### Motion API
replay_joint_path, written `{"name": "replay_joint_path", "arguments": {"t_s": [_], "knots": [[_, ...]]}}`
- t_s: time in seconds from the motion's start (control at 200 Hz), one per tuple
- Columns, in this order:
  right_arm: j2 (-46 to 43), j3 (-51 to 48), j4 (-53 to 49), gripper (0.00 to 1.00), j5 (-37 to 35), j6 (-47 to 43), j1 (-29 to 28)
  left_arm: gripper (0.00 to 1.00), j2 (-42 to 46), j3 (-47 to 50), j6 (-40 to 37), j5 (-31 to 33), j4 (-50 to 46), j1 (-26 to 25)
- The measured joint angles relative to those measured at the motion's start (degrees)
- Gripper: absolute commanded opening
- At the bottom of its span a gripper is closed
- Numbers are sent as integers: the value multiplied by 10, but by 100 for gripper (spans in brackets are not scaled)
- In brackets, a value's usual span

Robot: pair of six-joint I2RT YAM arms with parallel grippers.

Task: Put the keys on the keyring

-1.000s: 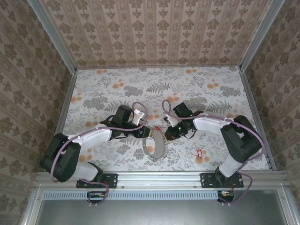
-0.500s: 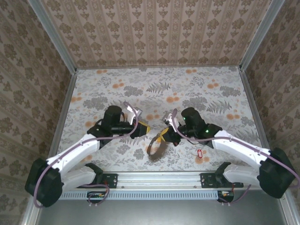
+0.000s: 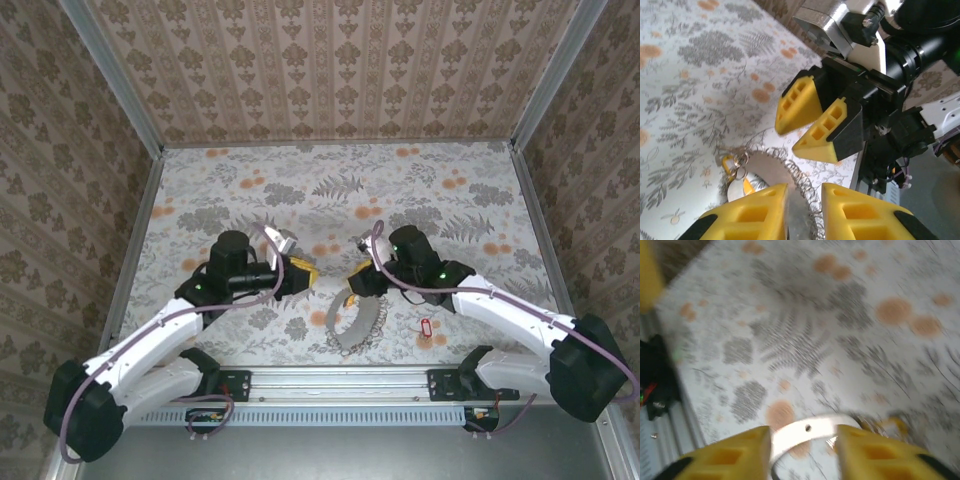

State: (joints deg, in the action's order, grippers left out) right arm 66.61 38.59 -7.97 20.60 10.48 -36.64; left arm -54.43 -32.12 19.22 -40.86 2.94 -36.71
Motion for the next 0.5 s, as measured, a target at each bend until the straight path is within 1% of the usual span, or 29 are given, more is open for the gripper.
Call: {"name": "replay_joint_path", "arguments": {"t_s": [0.045,0.105,0.22,0.27,0.385,0.5], "knots": [[-3,-7,-25,54,-24,24,1,25,-14,0,-2,2,-4,0],[-8,-15,-57,56,-52,55,2,25,-31,-1,-4,2,-10,0],[-9,-27,-104,54,-82,93,9,25,-49,-1,-9,2,-10,0],[-5,-30,-118,52,-85,104,13,25,-50,-1,-10,1,-10,0],[2,-40,-130,50,-84,126,12,25,-48,-1,-10,1,-10,0],[-14,-70,-138,49,-77,148,4,25,-44,-1,-10,1,-6,0]]}}
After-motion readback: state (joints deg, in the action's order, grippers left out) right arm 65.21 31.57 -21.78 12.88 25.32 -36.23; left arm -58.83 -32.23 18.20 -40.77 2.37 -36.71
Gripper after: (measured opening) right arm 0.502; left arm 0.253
